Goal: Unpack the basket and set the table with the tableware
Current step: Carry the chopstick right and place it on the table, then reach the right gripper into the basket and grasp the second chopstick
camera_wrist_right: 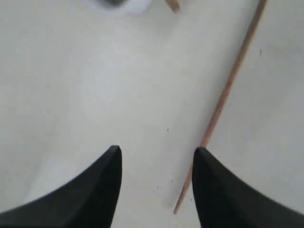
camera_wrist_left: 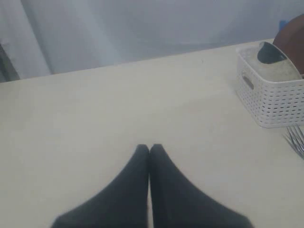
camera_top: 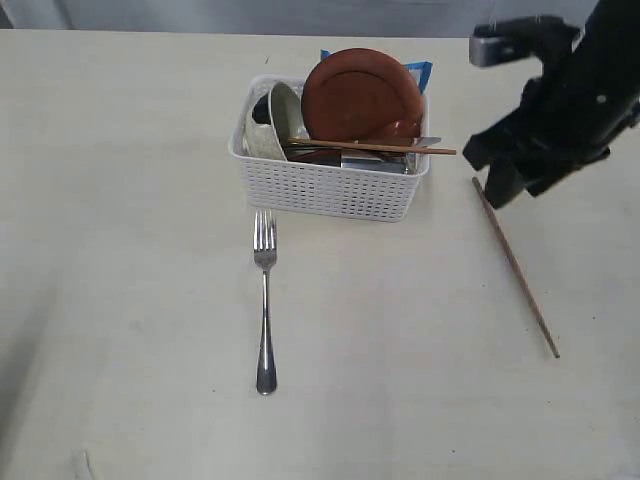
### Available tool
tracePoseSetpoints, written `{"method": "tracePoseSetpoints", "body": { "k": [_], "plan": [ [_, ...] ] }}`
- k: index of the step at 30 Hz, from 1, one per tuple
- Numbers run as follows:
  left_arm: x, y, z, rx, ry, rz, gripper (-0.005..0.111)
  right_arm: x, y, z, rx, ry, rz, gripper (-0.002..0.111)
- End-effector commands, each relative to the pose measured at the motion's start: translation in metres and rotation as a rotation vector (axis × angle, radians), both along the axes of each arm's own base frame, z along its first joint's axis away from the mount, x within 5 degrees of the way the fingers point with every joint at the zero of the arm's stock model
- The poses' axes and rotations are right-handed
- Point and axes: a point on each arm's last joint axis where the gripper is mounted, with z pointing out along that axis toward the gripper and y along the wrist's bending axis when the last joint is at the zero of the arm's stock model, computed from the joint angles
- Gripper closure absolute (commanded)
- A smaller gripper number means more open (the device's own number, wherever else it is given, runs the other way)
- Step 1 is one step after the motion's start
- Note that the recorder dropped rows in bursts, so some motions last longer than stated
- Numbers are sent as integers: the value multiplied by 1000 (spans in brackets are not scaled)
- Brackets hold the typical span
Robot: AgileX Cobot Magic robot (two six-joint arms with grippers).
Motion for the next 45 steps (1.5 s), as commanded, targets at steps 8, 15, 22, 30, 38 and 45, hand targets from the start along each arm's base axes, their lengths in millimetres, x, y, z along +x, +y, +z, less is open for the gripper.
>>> {"method": "tracePoseSetpoints", "body": {
  "k": [8, 15, 22, 30, 38, 45],
  "plan": [
    [0, 0, 0, -3, -5, 2, 107, 19, 62, 33, 26, -154, 169, 63],
    [0, 0, 0, -3, -5, 2, 107, 49, 78, 14, -137, -89, 267, 62],
    [0, 0, 0, -3, -5, 2, 107, 58, 72, -1, -254, -88, 301, 51],
    [0, 0, 0, -3, -5, 2, 107, 66, 74, -25, -296, -47, 319, 51],
    [0, 0, 0, -3, -5, 2, 107, 70, 75, -38, -316, -26, 356, 64],
    [0, 0, 0, -3, -5, 2, 107, 70, 75, -39, -320, -19, 388, 95]
  ]
}}
